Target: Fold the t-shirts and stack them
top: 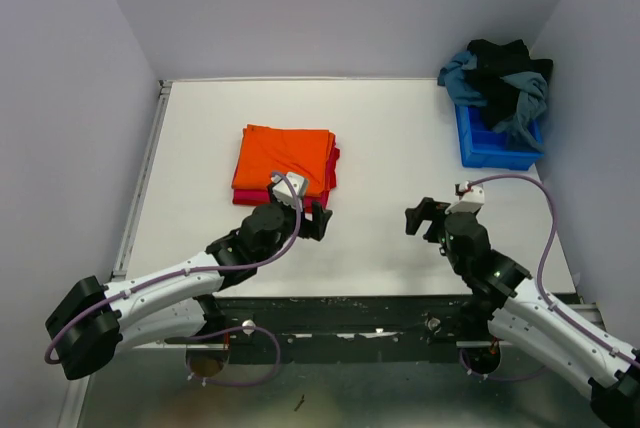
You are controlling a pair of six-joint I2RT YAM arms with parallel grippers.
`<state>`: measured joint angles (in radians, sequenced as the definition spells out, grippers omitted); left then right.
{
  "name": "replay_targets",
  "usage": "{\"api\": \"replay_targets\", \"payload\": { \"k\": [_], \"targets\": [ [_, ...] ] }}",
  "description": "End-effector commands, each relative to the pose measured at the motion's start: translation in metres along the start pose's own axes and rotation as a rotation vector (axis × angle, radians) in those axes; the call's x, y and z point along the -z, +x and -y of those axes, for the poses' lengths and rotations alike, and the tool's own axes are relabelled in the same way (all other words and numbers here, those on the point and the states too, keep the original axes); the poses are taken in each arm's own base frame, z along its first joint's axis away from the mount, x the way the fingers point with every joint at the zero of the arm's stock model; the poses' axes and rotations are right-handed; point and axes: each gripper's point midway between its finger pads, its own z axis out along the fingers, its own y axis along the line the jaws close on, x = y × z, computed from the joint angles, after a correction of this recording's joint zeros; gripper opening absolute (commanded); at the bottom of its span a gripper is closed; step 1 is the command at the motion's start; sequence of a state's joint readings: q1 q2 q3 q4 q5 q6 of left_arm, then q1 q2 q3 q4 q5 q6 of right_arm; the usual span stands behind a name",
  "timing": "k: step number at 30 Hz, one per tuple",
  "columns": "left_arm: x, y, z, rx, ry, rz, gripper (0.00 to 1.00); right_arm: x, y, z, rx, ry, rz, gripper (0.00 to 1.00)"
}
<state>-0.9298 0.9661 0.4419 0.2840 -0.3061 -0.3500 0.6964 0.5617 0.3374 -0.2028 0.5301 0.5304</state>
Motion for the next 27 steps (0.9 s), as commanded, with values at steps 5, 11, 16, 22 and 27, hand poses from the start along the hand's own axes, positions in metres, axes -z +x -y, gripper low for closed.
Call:
{"api": "replay_targets", "payload": {
  "k": [5, 11, 16, 22, 27],
  "targets": [
    [-0.005, 0.0, 0.007, -0.012, 0.031, 0.001, 0.89, 0.002, -0.011, -0.005, -0.021, -0.017, 0.037, 1.0],
    [-0.009, 0.006, -0.008, 0.026, -0.073, -0.021, 0.99, 0.002, -0.011, -0.004, -0.018, -0.016, 0.034, 1.0],
    [-0.016, 0.006, 0.013, 0.019, 0.041, -0.019, 0.98, 0.002, -0.012, -0.005, -0.02, -0.015, 0.036, 1.0],
    [-0.052, 0.005, 0.036, 0.034, 0.034, -0.162, 0.89, 0.002, -0.012, -0.003, -0.022, -0.008, 0.036, 1.0],
    [-0.091, 0.001, 0.049, -0.014, -0.004, -0.272, 0.89, 0.002, -0.012, -0.003, -0.021, -0.01, 0.034, 1.0]
  ]
}}
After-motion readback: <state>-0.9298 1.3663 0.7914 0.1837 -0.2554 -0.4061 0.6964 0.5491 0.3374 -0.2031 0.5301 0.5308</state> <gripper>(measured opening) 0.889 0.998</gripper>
